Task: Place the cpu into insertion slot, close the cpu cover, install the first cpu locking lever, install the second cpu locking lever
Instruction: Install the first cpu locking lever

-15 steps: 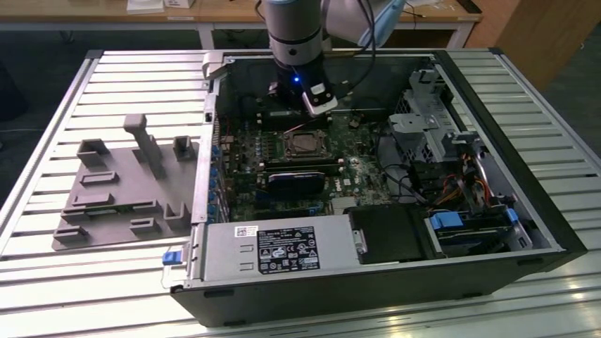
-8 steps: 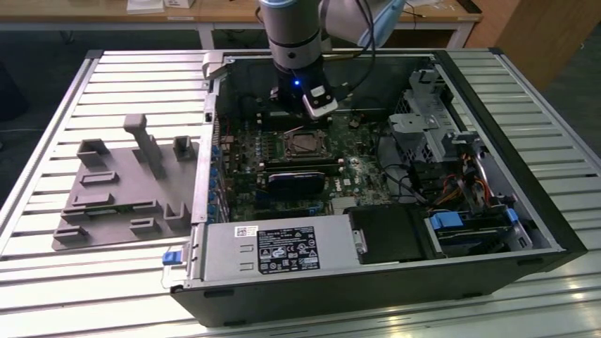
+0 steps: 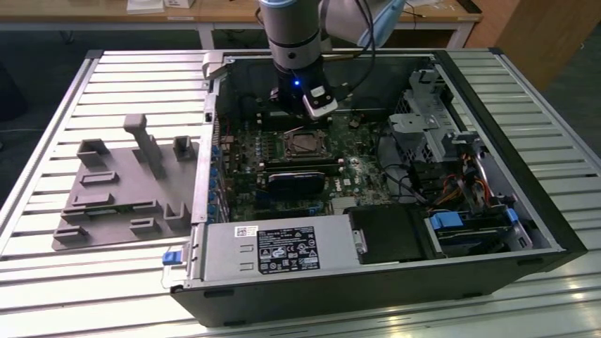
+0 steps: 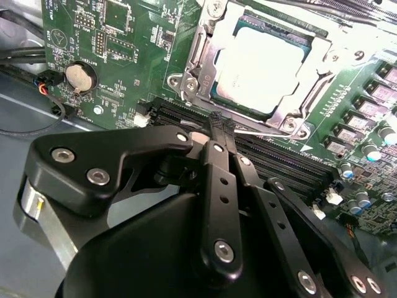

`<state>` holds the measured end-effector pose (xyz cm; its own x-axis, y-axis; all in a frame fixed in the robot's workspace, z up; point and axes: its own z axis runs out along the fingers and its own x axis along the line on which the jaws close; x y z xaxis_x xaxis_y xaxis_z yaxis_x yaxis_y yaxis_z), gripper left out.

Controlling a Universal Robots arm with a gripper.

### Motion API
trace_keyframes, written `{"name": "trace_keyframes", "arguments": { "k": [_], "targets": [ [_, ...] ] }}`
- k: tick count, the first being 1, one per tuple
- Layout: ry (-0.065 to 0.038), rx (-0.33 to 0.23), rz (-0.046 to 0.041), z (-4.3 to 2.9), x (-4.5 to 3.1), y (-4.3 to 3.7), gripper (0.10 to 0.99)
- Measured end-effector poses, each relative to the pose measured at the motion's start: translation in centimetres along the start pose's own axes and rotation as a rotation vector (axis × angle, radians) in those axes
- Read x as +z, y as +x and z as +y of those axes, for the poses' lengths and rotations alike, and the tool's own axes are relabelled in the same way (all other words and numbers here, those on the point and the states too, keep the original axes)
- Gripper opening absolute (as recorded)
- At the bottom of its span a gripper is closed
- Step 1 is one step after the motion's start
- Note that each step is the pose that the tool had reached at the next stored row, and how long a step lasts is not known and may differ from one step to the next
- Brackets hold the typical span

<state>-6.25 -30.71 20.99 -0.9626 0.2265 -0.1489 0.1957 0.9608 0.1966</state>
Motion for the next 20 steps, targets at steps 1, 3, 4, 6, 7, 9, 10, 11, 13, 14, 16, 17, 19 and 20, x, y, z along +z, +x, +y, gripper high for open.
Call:
{"name": "trace_keyframes", "arguments": {
  "k": [1,3,4,6,7,9,10,11,13,14,16,17,19,20],
  "targets": [
    [0.000,0.000,-0.0006,-0.01,-0.01,0.04,0.102],
    [-0.002,-0.003,-0.0134,-0.05,-0.02,0.24,0.102],
    [-0.003,-0.004,-0.0229,-0.08,-0.01,0.35,0.102],
    [-0.005,-0.008,-0.0413,-0.11,0.01,0.55,0.102],
    [-0.006,-0.009,-0.0479,-0.11,0.01,0.66,0.102],
    [-0.007,-0.009,-0.0515,-0.03,0.02,0.81,0.102],
    [-0.006,-0.008,-0.0520,0.01,0.02,0.86,0.102],
    [-0.005,-0.004,-0.0526,0.07,0.03,0.89,0.102],
    [-0.003,0.008,-0.0552,0.14,0.07,0.92,0.102],
    [-0.001,0.019,-0.0575,0.16,0.10,0.93,0.102],
    [0.003,0.045,-0.0628,0.16,0.15,0.95,0.102],
    [0.005,0.056,-0.0650,0.18,0.17,0.95,0.102],
    [0.008,0.071,-0.0681,0.27,0.23,0.98,0.102],
    [0.009,0.076,-0.0692,0.33,0.25,1.00,0.102]
  ]
}}
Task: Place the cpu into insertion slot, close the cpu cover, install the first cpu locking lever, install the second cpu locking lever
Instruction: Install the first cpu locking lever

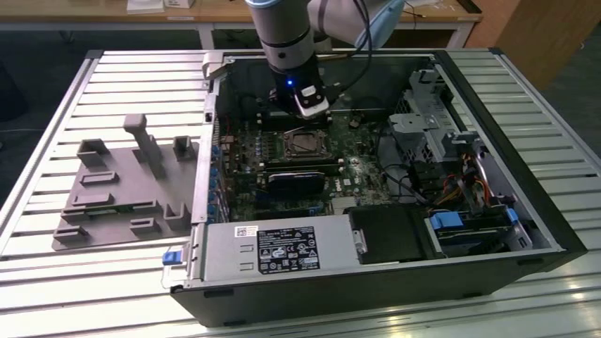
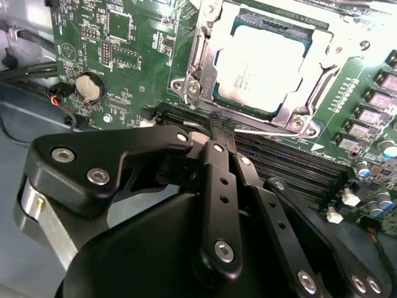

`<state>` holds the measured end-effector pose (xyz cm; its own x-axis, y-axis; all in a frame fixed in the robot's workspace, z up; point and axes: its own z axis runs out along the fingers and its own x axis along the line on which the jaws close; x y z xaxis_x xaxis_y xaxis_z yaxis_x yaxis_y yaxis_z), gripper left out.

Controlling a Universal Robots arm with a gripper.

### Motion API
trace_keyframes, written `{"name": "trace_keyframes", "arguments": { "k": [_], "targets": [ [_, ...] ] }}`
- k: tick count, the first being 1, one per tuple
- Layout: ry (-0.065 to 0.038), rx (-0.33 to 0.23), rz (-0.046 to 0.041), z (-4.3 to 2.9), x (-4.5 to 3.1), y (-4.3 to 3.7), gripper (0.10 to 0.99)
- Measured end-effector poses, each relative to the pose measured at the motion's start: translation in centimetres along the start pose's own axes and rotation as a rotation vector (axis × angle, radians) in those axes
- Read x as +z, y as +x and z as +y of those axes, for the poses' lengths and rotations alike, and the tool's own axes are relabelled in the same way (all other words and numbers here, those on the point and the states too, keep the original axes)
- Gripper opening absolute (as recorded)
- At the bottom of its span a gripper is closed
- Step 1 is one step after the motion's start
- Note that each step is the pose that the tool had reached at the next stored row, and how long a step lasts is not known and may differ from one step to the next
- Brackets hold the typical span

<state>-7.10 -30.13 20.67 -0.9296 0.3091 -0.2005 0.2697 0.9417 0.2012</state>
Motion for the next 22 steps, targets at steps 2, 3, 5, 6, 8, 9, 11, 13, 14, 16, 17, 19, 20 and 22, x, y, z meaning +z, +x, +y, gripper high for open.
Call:
{"name": "trace_keyframes", "arguments": {
  "k": [2,3,5,6,8,9,11,13,14,16,17,19,20,22],
  "targets": [
    [0.002,0.010,-0.0022,0.12,0.04,0.05,0.102],
    [0.003,0.016,-0.0033,0.19,0.07,0.08,0.102],
    [0.005,0.025,-0.0053,0.30,0.11,0.15,0.102],
    [0.006,0.030,-0.0062,0.35,0.13,0.18,0.102],
    [0.008,0.038,-0.0080,0.44,0.18,0.25,0.102],
    [0.009,0.043,-0.0090,0.48,0.20,0.28,0.102],
    [0.011,0.052,-0.0109,0.58,0.22,0.36,0.102],
    [0.013,0.061,-0.0128,0.67,0.24,0.44,0.102],
    [0.014,0.066,-0.0138,0.72,0.25,0.49,0.102],
    [0.016,0.076,-0.0159,0.81,0.25,0.58,0.102],
    [0.017,0.081,-0.0169,0.86,0.25,0.63,0.102],
    [0.019,0.093,-0.0195,0.87,0.28,0.64,0.102],
    [0.021,0.101,-0.0212,0.87,0.29,0.65,0.102],
    [0.026,0.120,-0.0256,0.86,0.33,0.65,0.102]
  ]
}}
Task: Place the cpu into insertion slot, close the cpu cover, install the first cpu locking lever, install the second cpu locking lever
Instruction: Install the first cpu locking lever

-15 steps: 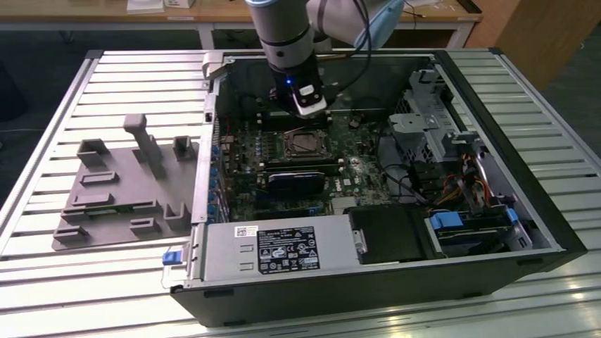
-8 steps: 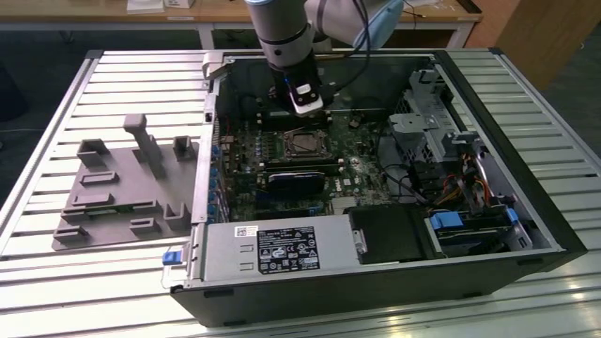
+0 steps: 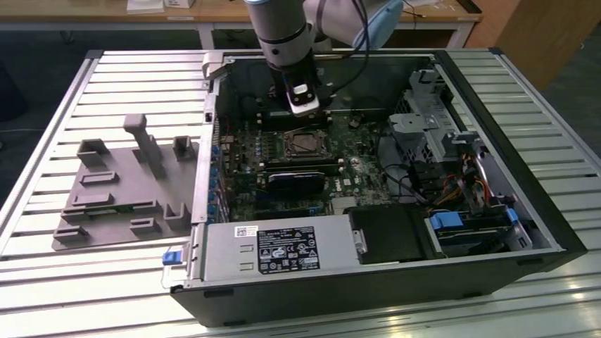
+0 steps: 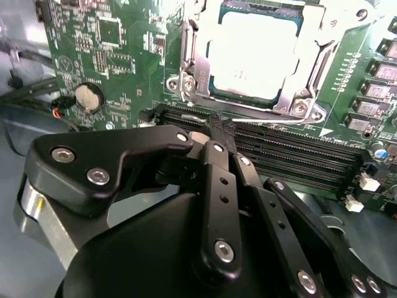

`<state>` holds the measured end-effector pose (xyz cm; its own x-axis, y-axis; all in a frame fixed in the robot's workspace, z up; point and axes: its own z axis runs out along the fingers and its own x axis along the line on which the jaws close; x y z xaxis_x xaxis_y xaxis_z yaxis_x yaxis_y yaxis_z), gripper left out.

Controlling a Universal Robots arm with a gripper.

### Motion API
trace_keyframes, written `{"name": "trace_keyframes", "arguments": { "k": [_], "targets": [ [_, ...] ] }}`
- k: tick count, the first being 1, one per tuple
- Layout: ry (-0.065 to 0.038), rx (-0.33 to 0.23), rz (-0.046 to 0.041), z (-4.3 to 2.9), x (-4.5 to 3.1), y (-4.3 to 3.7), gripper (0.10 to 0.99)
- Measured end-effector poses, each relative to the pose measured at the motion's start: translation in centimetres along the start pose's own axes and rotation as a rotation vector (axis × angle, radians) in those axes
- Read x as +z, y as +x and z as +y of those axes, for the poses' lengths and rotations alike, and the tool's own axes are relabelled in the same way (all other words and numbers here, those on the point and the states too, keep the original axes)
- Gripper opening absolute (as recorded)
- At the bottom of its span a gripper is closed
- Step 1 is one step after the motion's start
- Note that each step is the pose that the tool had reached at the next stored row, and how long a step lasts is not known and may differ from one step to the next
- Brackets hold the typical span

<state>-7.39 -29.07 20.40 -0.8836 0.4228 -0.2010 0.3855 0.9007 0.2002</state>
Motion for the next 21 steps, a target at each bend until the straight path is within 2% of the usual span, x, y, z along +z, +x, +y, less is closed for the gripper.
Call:
{"name": "trace_keyframes", "arguments": {
  "k": [5,15,21],
  "targets": [
    [0.011,0.050,-0.0105,-0.02,0.13,0.03,0.102],
    [0.014,0.061,-0.0134,-0.09,0.48,0.11,0.102],
    [0.021,0.057,-0.0162,-0.10,0.65,0.08,0.102]
  ]
}}
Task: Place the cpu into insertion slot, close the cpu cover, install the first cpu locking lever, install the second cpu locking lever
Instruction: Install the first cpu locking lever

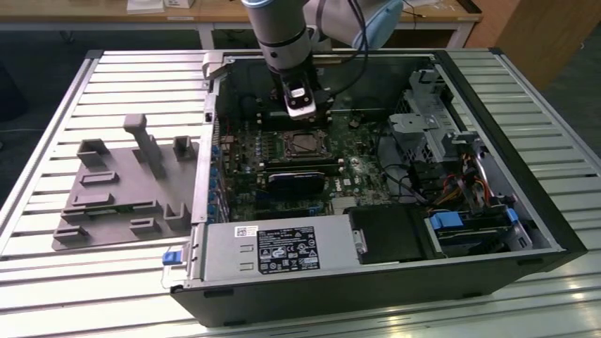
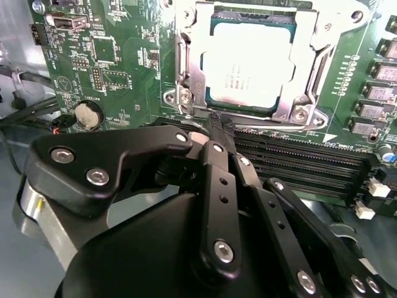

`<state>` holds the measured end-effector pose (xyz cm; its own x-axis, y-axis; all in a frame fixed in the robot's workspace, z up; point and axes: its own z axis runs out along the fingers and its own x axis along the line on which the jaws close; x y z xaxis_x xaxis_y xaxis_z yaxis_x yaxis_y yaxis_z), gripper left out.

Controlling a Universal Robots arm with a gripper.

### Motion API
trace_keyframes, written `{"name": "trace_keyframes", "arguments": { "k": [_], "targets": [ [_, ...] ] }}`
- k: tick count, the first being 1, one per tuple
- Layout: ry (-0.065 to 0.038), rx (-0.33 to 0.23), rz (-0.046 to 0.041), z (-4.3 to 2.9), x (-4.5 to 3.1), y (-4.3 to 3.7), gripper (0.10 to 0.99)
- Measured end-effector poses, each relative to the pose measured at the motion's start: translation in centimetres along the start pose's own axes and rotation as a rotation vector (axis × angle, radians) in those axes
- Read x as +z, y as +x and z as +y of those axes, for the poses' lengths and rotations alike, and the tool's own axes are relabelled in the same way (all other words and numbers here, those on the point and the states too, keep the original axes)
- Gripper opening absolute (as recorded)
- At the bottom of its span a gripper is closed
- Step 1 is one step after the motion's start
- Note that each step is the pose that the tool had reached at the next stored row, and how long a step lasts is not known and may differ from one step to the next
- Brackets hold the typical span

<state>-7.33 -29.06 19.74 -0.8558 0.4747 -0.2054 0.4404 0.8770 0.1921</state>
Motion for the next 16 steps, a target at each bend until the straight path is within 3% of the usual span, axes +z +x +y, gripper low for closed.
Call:
{"name": "trace_keyframes", "arguments": {
  "k": [8,16],
  "targets": [
    [0.005,-0.015,-0.0013,0.05,0.35,-0.16,0.102],
    [0.004,-0.031,0.0007,0.06,0.56,-0.20,0.102]
  ]
}}
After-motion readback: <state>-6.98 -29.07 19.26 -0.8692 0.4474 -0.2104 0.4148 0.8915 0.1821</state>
